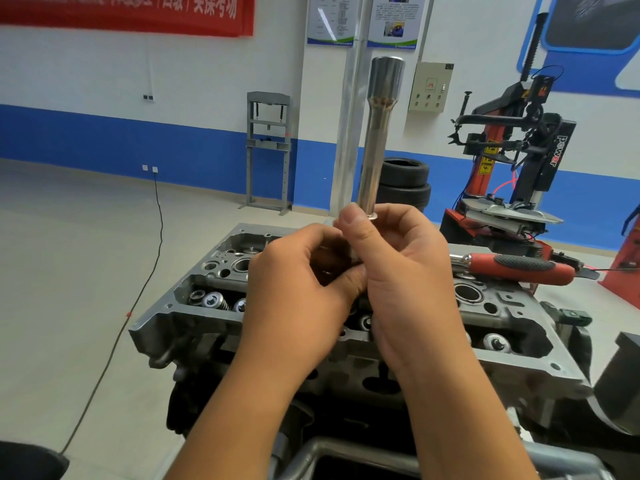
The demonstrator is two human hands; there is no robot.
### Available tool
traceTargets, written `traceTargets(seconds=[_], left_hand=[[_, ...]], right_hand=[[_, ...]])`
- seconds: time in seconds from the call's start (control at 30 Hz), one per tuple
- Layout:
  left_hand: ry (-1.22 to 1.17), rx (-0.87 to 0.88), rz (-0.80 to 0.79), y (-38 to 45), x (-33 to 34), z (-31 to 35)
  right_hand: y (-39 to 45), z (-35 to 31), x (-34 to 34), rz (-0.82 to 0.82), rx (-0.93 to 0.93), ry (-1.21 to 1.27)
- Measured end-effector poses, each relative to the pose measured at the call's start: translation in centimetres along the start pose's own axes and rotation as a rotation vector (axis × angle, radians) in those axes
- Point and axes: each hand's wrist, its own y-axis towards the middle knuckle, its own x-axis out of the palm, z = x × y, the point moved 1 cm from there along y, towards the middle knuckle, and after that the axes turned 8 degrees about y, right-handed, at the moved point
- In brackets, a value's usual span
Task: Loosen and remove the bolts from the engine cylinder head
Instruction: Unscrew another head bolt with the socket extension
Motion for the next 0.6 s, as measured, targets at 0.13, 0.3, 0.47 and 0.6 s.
traceTargets(seconds=[0.13,0.3,0.47,0.6], left_hand=[[0.097,0.019,-0.018,-0.2,0.0,0.5],[0.27,0.047,-0.135,-0.1,-0.7,1.0],[0.231,0.001,-0.067,-0.3,-0.5,0.7],[0.208,-0.017,-0.026,-0.3,-0.3,0.4]], right_hand=[[0.0,0.0,0.0,-0.044,0.005,-0.026],[0.1,0.0,0.3,-0.092,0.012,0.001],[0.0,-0.2,0.2,-0.064,0.005,0.02],[-0.2,-0.2,0.1,-0.074,-0.025,-0.018]])
